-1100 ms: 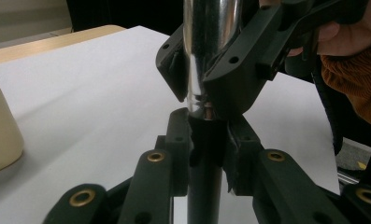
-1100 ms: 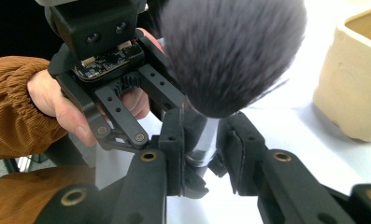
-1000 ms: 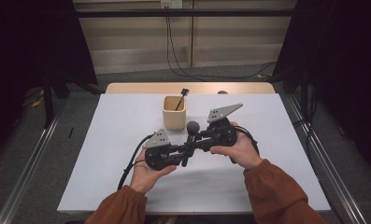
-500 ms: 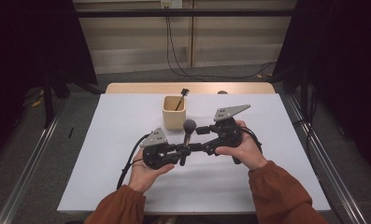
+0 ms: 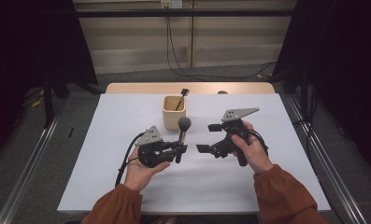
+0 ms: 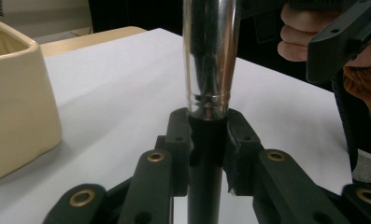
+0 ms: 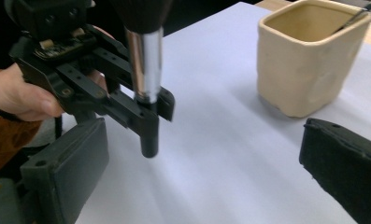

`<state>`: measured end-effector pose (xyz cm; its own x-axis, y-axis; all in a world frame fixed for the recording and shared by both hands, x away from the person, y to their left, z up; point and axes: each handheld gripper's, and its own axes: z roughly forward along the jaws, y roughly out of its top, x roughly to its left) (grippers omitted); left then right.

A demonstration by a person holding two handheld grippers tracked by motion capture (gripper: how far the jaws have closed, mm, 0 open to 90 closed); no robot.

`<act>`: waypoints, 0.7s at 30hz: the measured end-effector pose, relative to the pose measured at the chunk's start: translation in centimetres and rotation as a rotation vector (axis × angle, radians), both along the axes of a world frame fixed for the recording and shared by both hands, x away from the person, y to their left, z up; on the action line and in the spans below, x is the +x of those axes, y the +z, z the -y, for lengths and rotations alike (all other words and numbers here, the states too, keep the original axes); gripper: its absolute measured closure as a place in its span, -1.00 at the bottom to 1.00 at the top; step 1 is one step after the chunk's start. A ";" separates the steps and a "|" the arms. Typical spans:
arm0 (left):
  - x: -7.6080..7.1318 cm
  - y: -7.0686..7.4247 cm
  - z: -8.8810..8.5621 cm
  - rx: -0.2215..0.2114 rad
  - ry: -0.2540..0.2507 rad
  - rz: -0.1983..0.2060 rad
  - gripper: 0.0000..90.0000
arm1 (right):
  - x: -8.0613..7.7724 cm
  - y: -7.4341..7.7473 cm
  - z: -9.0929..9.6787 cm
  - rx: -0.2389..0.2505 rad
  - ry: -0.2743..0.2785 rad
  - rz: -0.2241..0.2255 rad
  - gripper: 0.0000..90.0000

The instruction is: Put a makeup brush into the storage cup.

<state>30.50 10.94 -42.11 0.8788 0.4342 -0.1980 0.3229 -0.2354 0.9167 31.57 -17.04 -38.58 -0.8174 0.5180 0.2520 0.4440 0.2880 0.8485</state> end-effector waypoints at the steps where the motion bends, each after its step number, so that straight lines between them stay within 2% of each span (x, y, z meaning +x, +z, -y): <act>1: 0.0 0.1 -0.1 -0.001 0.004 0.001 0.66 | 0.0 -0.1 0.1 0.002 -0.005 -0.001 -0.97; 5: 0.2 0.4 -0.6 -0.015 0.018 -0.004 0.66 | -0.1 -0.2 0.7 0.016 -0.024 0.000 -0.96; 8: 0.3 0.6 -1.1 -0.017 0.027 -0.001 0.65 | -0.5 -0.3 1.0 0.006 -0.063 0.039 -0.97; 13: 0.5 1.0 -1.9 -0.024 0.042 0.010 0.65 | -1.3 -0.5 1.6 0.023 -0.126 0.093 -0.97; 21: 0.9 1.9 -2.9 -0.030 0.065 0.018 0.65 | -2.0 -1.3 2.7 0.021 -0.173 0.101 -0.97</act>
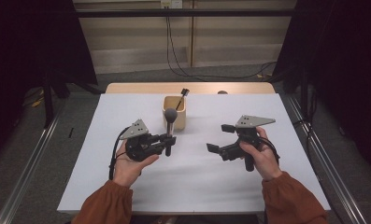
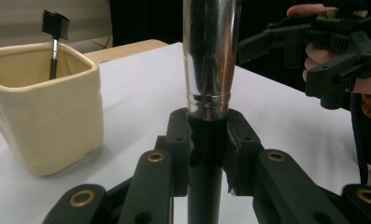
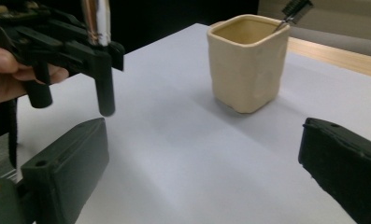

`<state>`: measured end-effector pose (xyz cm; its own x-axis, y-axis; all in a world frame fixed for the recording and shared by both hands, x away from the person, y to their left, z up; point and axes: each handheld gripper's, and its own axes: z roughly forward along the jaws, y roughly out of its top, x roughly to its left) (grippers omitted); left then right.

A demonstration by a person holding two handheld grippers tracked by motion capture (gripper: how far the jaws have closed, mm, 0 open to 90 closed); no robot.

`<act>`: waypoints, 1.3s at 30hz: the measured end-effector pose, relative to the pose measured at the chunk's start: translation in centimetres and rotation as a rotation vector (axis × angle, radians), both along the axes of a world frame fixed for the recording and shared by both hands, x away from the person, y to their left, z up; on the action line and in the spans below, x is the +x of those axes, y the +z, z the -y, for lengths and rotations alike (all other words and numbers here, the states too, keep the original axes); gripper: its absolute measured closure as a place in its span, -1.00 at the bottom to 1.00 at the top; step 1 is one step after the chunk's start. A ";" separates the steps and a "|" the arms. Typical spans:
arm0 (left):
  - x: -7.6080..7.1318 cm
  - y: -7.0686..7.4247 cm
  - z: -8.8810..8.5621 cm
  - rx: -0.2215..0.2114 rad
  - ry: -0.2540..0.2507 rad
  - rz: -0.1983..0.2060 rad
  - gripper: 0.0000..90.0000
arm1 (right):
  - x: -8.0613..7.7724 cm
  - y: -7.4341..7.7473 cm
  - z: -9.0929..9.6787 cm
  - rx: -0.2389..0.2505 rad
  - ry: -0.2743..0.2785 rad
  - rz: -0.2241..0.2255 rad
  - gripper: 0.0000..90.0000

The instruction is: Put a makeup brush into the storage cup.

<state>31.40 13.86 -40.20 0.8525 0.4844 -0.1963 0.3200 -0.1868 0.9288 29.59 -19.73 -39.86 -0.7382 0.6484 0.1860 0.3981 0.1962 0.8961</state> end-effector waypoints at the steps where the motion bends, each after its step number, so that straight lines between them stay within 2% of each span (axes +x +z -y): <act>1: 0.0 0.1 -0.1 -0.005 0.006 0.000 0.65 | -0.1 -0.1 0.2 0.005 -0.003 -0.002 -0.97; 5: 0.3 0.4 -0.5 -0.018 0.009 -0.002 0.65 | -0.5 -0.4 0.9 0.016 -0.023 0.001 -0.98; 7: 0.4 0.6 -0.6 -0.003 0.032 -0.002 0.65 | -0.8 -0.5 1.1 0.024 -0.028 0.017 -0.98; 10: 0.6 0.8 -0.9 -0.032 0.037 -0.007 0.66 | -1.1 -0.7 1.6 0.032 -0.048 0.024 -0.98; 14: 0.6 1.2 -1.2 -0.008 0.048 0.016 0.66 | -1.6 -0.7 2.3 0.032 -0.073 0.036 -0.98; 17: 0.7 1.7 -1.4 -0.020 0.056 0.022 0.65 | -2.0 -1.0 2.9 0.041 -0.105 0.046 -0.99; 22: 0.9 2.4 -1.8 -0.005 0.057 0.038 0.65 | -2.6 -2.1 3.9 0.043 -0.155 0.047 -0.99; 26: 1.2 2.6 -2.0 -0.012 0.065 0.039 0.66 | -3.2 -2.6 4.9 0.061 -0.162 0.036 -0.99; 35: 2.2 2.9 -2.2 -0.005 0.086 0.041 0.65 | -4.8 -4.1 6.5 0.030 -0.259 0.092 -0.99; 39: 2.5 3.3 -2.4 -0.003 0.092 0.049 0.65 | -5.8 -4.6 7.3 0.033 -0.301 0.125 -1.00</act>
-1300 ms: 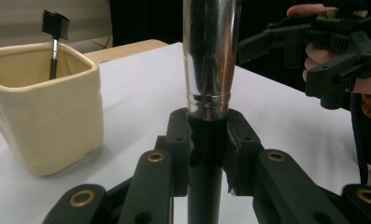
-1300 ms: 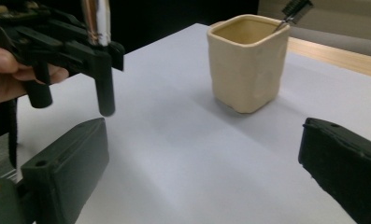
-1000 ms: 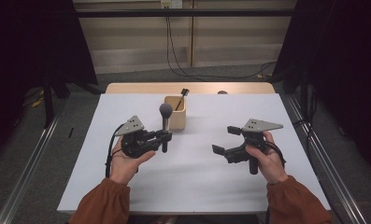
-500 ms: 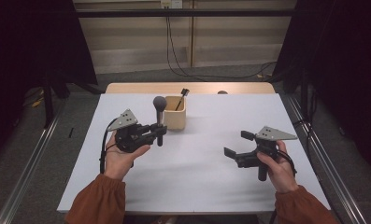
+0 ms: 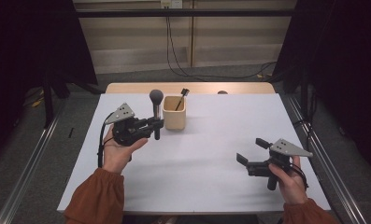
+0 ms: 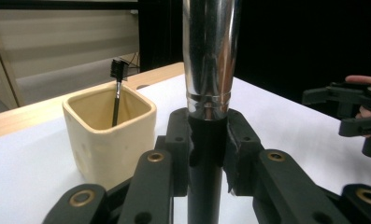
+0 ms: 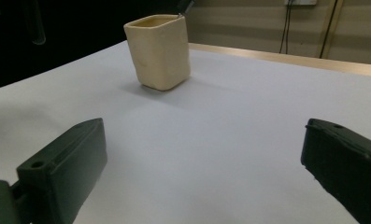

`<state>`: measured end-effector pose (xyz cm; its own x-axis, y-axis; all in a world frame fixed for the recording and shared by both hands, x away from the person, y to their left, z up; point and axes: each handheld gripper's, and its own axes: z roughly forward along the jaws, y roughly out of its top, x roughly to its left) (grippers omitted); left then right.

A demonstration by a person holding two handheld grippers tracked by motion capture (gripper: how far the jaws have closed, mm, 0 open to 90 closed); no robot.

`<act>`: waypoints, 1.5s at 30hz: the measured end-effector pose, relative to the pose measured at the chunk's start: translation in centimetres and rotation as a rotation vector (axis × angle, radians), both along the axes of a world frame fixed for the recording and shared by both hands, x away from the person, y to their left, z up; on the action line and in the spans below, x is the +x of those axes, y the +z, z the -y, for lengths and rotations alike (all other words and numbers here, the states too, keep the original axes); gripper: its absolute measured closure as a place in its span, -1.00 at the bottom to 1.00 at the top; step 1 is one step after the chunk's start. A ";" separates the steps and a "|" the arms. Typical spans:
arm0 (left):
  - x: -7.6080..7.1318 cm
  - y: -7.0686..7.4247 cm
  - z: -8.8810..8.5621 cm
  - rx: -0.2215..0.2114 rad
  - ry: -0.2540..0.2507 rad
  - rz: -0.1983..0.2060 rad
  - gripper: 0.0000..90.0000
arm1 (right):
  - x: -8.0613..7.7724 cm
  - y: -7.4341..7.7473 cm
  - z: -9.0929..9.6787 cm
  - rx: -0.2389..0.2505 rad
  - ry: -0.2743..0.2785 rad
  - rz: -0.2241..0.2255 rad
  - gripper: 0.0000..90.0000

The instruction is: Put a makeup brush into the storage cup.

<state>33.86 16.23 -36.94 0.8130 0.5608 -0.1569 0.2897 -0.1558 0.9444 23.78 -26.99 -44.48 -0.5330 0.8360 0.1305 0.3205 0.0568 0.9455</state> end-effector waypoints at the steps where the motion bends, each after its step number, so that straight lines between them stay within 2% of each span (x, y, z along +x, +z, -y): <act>1: 0.1 0.2 0.0 0.004 0.003 0.006 0.65 | -0.1 -0.1 0.1 -0.003 -0.004 0.007 -1.00; 8: 0.9 1.1 -0.1 -0.015 0.022 0.021 0.66 | -0.8 -0.6 1.2 0.013 -0.034 0.008 -1.00; 10: 1.1 1.3 0.2 -0.011 0.025 0.030 0.65 | -1.0 -0.7 1.4 0.012 -0.018 0.017 -1.00; 14: 1.7 1.9 0.8 -0.014 0.030 0.041 0.66 | -1.5 -0.9 1.9 0.027 -0.027 0.027 -1.00; 18: 2.2 2.3 1.2 -0.026 0.035 0.052 0.65 | -1.9 -1.0 2.3 0.056 -0.027 0.059 -1.00; 20: 2.5 2.4 1.3 -0.030 0.041 0.056 0.65 | -1.9 -1.0 2.3 0.047 -0.028 0.073 -1.00; 27: 3.8 2.5 2.1 -0.038 0.058 0.073 0.65 | -1.8 -1.1 2.2 0.042 -0.037 0.073 -1.00; 35: 5.6 2.2 2.8 -0.062 0.085 0.061 0.65 | -1.9 -1.2 2.0 0.041 -0.012 0.060 -1.00; 39: 6.2 2.2 3.4 -0.057 0.088 0.085 0.65 | -1.9 -1.2 2.0 0.048 -0.012 0.063 -1.00; 42: 6.6 2.3 3.7 -0.070 0.087 0.094 0.65 | -1.9 -1.2 2.1 0.052 -0.011 0.061 -1.00; 45: 7.3 1.9 4.2 -0.065 0.104 0.101 0.65 | -1.9 -1.2 2.1 0.050 -0.015 0.060 -1.00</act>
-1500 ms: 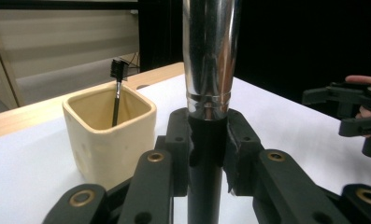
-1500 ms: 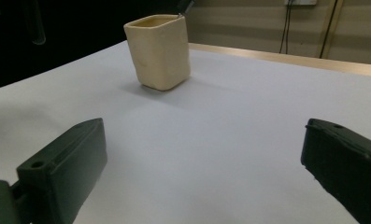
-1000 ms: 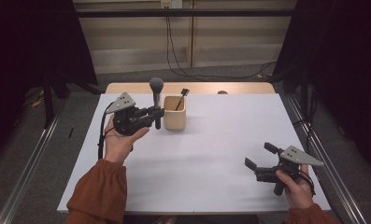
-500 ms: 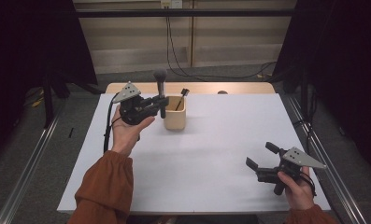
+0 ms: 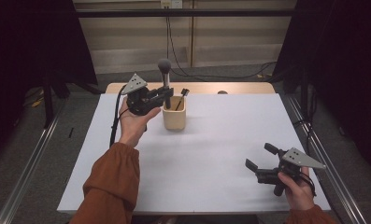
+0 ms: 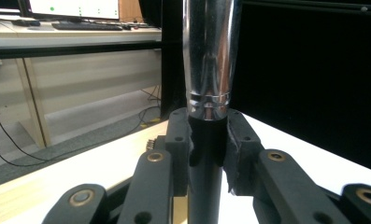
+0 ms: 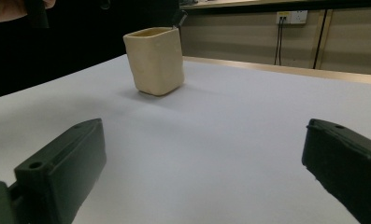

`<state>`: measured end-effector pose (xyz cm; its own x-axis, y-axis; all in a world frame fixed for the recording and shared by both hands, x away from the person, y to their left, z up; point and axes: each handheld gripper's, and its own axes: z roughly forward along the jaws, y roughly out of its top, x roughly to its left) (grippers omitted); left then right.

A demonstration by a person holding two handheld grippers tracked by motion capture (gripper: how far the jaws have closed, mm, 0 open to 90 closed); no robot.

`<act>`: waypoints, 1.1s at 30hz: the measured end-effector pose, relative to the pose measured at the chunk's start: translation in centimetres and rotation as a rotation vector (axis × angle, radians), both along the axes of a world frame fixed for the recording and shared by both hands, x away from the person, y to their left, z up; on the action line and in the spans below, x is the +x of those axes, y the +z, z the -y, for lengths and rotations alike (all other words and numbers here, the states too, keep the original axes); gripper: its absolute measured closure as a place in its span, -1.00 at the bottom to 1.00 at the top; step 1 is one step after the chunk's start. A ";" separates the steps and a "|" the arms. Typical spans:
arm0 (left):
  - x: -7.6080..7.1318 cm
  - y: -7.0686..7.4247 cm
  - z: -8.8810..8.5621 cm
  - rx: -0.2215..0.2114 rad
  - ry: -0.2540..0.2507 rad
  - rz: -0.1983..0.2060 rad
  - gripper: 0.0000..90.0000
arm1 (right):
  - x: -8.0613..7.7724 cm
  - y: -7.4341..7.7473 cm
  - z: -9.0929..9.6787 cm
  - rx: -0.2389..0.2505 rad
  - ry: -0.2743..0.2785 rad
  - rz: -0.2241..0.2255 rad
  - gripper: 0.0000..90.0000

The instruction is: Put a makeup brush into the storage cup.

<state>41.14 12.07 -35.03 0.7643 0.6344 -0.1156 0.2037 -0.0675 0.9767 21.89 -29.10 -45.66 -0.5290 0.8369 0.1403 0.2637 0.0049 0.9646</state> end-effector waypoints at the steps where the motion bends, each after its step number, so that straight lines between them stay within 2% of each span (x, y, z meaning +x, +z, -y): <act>1: 0.3 -0.2 0.2 0.006 0.004 -0.003 0.65 | 0.0 0.0 0.0 -0.001 -0.001 0.001 -1.00; 9: 1.9 -1.1 0.7 0.000 0.030 -0.019 0.65 | -0.1 0.0 -0.1 -0.002 0.008 -0.001 -1.00; 14: 2.4 -1.5 0.8 0.038 0.035 -0.006 0.65 | -0.1 -0.1 0.0 -0.005 0.012 0.000 -1.00; 16: 2.6 -1.8 0.7 0.025 0.040 -0.013 0.65 | -0.1 -0.1 0.0 -0.004 0.008 0.000 -1.00; 21: 3.4 -2.6 0.8 0.037 0.050 -0.028 0.65 | -0.1 -0.1 -0.1 -0.009 0.010 -0.002 -1.00; 30: 3.6 -4.0 1.4 0.056 0.043 -0.049 0.65 | -0.1 -0.2 0.1 -0.003 0.005 -0.007 -1.00; 33: 3.6 -4.5 1.7 0.075 0.036 -0.051 0.65 | -0.1 -0.2 0.0 -0.003 0.006 -0.009 -1.00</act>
